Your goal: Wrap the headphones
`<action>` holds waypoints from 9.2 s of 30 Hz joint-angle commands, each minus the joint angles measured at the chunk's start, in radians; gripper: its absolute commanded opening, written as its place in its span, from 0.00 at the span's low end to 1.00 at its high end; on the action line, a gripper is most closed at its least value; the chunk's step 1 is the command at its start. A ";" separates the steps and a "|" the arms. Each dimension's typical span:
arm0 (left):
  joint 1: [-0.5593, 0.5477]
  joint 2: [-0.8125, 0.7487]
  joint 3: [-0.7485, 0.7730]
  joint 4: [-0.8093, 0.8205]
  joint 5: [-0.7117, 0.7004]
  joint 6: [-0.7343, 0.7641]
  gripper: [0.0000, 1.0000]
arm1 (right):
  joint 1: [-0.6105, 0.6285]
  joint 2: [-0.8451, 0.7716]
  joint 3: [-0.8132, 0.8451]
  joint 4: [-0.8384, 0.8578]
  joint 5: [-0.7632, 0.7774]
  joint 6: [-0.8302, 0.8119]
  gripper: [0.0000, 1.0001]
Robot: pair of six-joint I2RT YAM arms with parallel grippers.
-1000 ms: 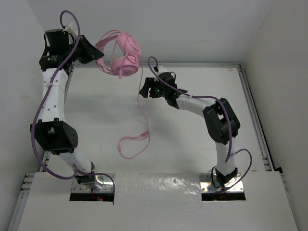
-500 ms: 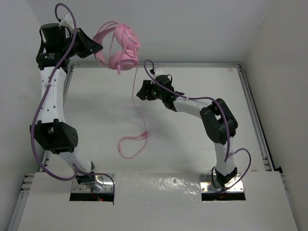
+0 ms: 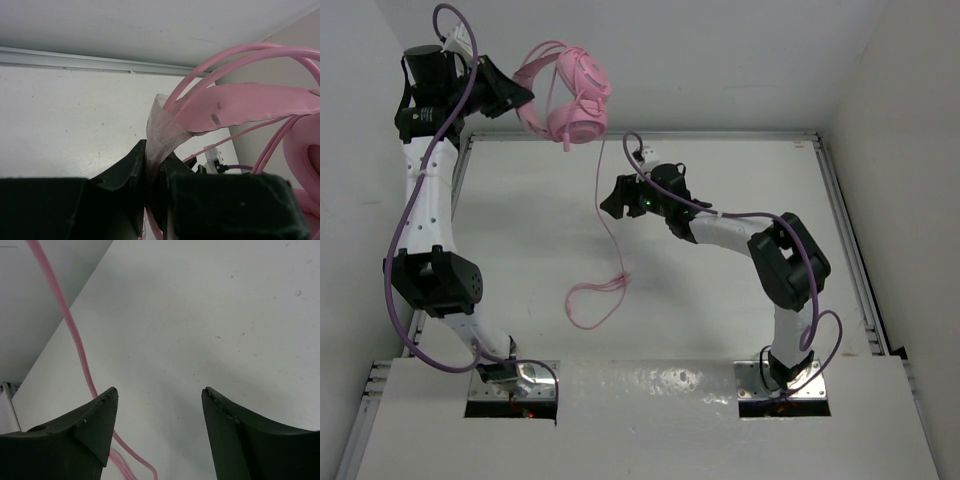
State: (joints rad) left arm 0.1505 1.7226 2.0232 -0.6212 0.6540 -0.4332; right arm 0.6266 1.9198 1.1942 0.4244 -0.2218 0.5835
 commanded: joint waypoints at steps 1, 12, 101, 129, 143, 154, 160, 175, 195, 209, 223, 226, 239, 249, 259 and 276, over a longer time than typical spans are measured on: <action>0.000 -0.021 0.043 0.077 0.042 -0.068 0.00 | 0.027 0.028 0.065 0.025 -0.030 -0.019 0.64; 0.006 -0.014 0.043 0.080 0.047 -0.068 0.00 | 0.019 -0.148 0.024 -0.101 -0.033 -0.175 0.58; -0.282 -0.026 -0.400 0.089 -0.481 0.909 0.00 | 0.018 0.071 0.983 -1.288 0.263 -0.247 0.00; -0.355 -0.043 -0.081 -0.201 -0.116 0.533 0.00 | -0.099 -0.130 0.163 -0.261 0.136 -0.355 0.64; -0.330 -0.006 0.149 -0.186 -0.077 0.383 0.00 | -0.100 0.004 0.071 -0.157 0.156 -0.116 0.71; -0.310 0.020 0.201 -0.132 -0.033 0.307 0.00 | -0.099 0.021 -0.108 -0.075 0.219 0.002 0.68; -0.302 0.032 0.200 -0.117 -0.028 0.283 0.00 | -0.096 0.016 -0.133 -0.101 0.300 0.056 0.52; -0.227 0.040 0.186 -0.057 -0.020 0.182 0.00 | -0.079 0.067 -0.108 -0.153 0.317 0.111 0.39; -0.169 0.038 0.210 -0.052 0.025 0.183 0.00 | -0.071 0.128 0.005 -0.097 0.341 0.019 0.55; -0.169 0.032 0.198 -0.031 0.044 0.166 0.00 | -0.062 0.294 0.183 -0.095 0.230 0.053 0.51; -0.166 0.035 0.184 -0.011 0.039 0.134 0.00 | -0.039 0.386 0.256 -0.030 0.263 0.182 0.08; -0.151 0.043 0.157 0.032 0.059 0.061 0.00 | -0.021 0.351 0.210 -0.016 0.263 0.174 0.00; 0.011 0.106 -0.050 0.407 0.211 -0.386 0.00 | 0.295 0.114 0.104 -0.095 0.280 -0.218 0.00; -0.012 0.049 -0.136 0.211 -0.078 0.005 0.00 | 0.371 0.154 0.451 -0.420 0.135 -0.375 0.00; -0.109 0.017 -0.279 0.144 -0.475 0.431 0.00 | 0.369 0.219 0.791 -0.674 0.007 -0.216 0.00; -0.195 -0.021 -0.406 0.267 -0.708 0.725 0.00 | 0.366 0.136 0.960 -1.536 0.275 -0.068 0.00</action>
State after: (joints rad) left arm -0.0383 1.7683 1.6180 -0.4877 -0.0490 0.2626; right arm 0.9794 2.1689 2.0937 -0.9649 -0.0700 0.5697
